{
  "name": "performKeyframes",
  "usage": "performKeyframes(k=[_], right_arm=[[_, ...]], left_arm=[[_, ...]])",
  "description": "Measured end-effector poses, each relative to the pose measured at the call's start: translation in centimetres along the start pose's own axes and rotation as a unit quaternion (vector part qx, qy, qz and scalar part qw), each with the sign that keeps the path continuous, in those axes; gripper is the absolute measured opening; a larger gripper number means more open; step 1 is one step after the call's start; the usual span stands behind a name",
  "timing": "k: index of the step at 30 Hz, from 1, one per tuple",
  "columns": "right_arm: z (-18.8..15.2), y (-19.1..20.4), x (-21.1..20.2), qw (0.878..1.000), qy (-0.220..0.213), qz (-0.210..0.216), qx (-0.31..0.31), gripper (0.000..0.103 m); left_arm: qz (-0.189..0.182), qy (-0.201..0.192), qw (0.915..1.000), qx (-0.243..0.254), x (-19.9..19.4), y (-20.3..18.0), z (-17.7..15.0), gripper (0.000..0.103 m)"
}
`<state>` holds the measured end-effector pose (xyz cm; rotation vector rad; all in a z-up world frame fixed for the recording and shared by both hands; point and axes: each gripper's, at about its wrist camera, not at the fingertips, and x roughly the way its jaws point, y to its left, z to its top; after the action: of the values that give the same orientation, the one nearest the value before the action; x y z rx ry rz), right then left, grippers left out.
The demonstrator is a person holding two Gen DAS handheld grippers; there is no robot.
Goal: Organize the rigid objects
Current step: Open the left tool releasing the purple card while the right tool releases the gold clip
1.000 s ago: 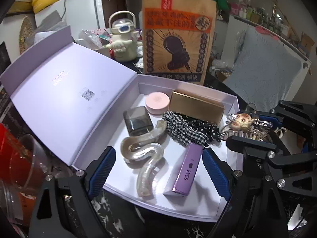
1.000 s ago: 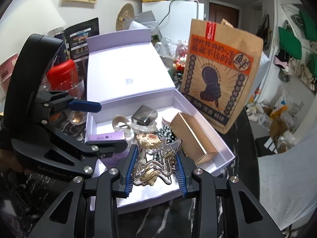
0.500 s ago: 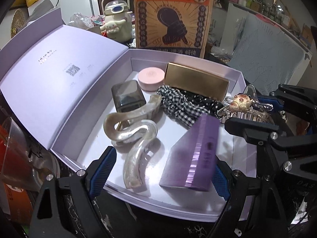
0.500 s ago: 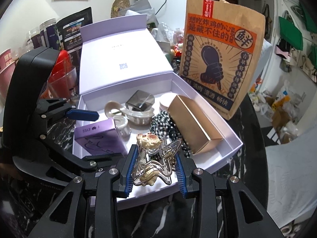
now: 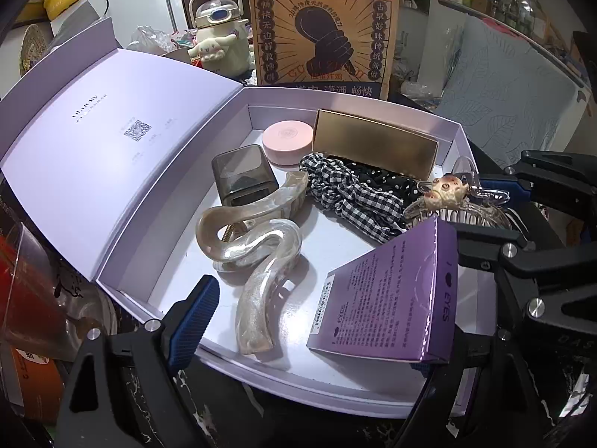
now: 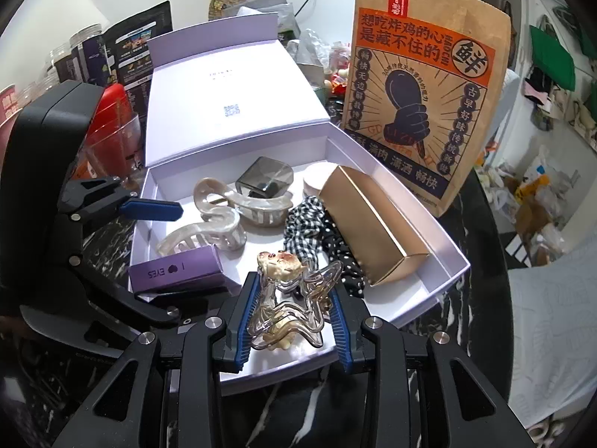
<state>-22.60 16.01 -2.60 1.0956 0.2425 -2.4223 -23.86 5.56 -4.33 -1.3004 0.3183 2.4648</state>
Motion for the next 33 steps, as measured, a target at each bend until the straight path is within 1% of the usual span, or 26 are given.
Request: performKeyframes(k=[3, 8, 12, 16, 19, 23, 30, 33], right_arm=[[0.2, -0.1, -0.4, 1.000, -0.007, -0.001, 0.000, 0.035], [0.8, -0.2, -1.6, 1.000, -0.024, -0.009, -0.002, 0.035], [1.2, -0.3, -2.6, 0.999, -0.034, -0.013, -0.001, 0.035], [1.3, -0.2, -3.2, 0.999, -0.040, -0.011, 0.000, 0.035], [1.1, 0.0, -3.0, 0.999, -0.035, -0.007, 0.002, 0.035], [0.7, 0.4, -2.5, 1.000, -0.024, 0.000, 0.003, 0.035], [0.0, 2.1, -1.6, 1.000, -0.008, 0.019, -0.016, 0.035], [-0.1, 2.4, -1.5, 1.000, -0.003, 0.024, -0.019, 0.038]], left_arm=[[-0.008, -0.007, 0.9999, -0.004, -0.7, 0.0, 0.0, 0.089], [-0.013, -0.045, 0.9989, 0.001, -3.4, -0.4, 0.4, 0.089], [-0.004, -0.079, 0.9968, 0.001, -5.7, -0.5, 0.6, 0.089], [0.000, -0.096, 0.9953, -0.009, -7.2, -0.1, 0.6, 0.089], [0.004, -0.093, 0.9955, -0.019, -7.2, 0.5, 0.5, 0.089], [0.010, -0.078, 0.9962, -0.038, -6.8, 1.2, 0.0, 0.089], [0.020, -0.064, 0.9961, -0.058, -6.4, 2.2, -1.2, 0.089], [0.021, -0.060, 0.9960, -0.064, -6.4, 2.5, -1.6, 0.089]])
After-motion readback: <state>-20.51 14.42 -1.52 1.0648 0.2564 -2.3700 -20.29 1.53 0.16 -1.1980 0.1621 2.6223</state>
